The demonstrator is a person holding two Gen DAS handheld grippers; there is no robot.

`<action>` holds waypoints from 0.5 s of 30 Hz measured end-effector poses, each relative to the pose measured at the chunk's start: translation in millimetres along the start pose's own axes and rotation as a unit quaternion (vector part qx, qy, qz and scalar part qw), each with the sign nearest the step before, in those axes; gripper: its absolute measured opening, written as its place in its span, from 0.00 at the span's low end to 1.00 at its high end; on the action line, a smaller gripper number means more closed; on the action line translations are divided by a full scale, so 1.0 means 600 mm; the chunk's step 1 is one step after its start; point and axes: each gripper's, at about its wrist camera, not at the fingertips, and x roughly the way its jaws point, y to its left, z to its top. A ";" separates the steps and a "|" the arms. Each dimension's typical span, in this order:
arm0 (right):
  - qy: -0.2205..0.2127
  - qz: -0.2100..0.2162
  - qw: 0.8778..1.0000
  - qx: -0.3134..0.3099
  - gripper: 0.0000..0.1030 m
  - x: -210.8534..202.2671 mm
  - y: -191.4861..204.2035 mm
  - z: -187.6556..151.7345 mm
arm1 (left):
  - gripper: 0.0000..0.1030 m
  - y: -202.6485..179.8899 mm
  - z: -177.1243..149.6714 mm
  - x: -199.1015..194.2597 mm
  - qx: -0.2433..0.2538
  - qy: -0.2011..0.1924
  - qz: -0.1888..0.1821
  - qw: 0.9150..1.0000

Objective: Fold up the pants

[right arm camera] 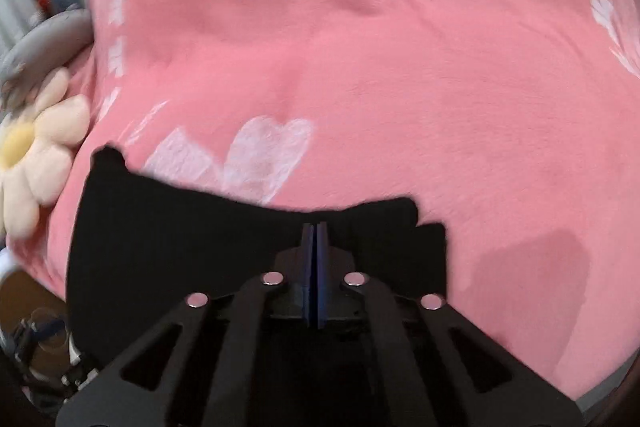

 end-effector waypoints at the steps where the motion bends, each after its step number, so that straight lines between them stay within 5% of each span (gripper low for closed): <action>1: -0.004 0.003 1.000 0.011 0.06 -0.016 0.004 -0.001 | 0.84 0.003 0.001 0.002 0.000 0.001 -0.002 1.000; 4: -0.026 0.056 0.998 -0.033 0.07 -0.060 0.089 -0.020 | 0.84 0.010 0.003 0.008 -0.004 0.002 -0.006 1.000; 9: 0.027 0.147 0.981 -0.127 0.07 -0.001 0.266 -0.029 | 0.84 0.021 0.006 0.011 -0.009 0.009 -0.020 1.000; 15: 0.100 0.133 0.969 -0.182 0.03 0.175 0.362 0.020 | 0.84 0.043 -0.002 -0.005 -0.018 0.001 -0.005 1.000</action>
